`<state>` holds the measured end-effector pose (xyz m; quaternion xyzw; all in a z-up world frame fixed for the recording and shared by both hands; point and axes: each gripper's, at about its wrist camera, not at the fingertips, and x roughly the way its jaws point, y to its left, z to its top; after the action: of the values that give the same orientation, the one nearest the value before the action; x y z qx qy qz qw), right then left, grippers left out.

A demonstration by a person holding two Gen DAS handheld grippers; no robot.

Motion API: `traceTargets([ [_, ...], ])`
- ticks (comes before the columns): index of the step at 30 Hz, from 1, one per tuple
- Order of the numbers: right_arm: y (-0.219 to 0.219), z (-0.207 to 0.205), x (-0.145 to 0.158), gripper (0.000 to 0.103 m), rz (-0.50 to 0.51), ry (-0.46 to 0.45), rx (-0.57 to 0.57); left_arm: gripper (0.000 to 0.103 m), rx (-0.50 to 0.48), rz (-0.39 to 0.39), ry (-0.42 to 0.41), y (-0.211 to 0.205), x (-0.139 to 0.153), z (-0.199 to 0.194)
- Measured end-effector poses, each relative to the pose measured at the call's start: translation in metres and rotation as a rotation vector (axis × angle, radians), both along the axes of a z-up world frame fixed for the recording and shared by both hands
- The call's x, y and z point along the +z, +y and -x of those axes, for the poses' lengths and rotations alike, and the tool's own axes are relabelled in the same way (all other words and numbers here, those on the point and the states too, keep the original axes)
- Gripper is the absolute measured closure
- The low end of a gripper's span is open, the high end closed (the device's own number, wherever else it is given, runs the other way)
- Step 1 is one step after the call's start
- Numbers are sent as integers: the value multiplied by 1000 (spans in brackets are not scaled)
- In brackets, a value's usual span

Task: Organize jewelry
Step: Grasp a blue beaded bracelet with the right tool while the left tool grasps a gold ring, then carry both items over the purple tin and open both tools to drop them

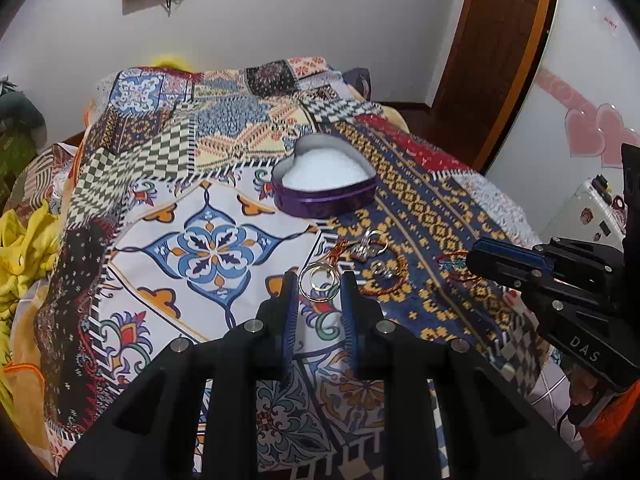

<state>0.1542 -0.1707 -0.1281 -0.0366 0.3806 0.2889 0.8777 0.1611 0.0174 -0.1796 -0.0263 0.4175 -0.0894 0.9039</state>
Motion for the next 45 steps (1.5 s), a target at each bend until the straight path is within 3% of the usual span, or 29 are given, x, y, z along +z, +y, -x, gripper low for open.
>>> traceTargets([
  [17,11,-24,39,97,-41,-126,-25,83,11,16,-95,3,34,-18],
  [31,35,-69,39,97,-34,-146,-5,83,5,17,-87,1,23,-64],
  [45,48,-107,15,97,-47,-34,38,83,-28,30,-24,2,-2,-104],
])
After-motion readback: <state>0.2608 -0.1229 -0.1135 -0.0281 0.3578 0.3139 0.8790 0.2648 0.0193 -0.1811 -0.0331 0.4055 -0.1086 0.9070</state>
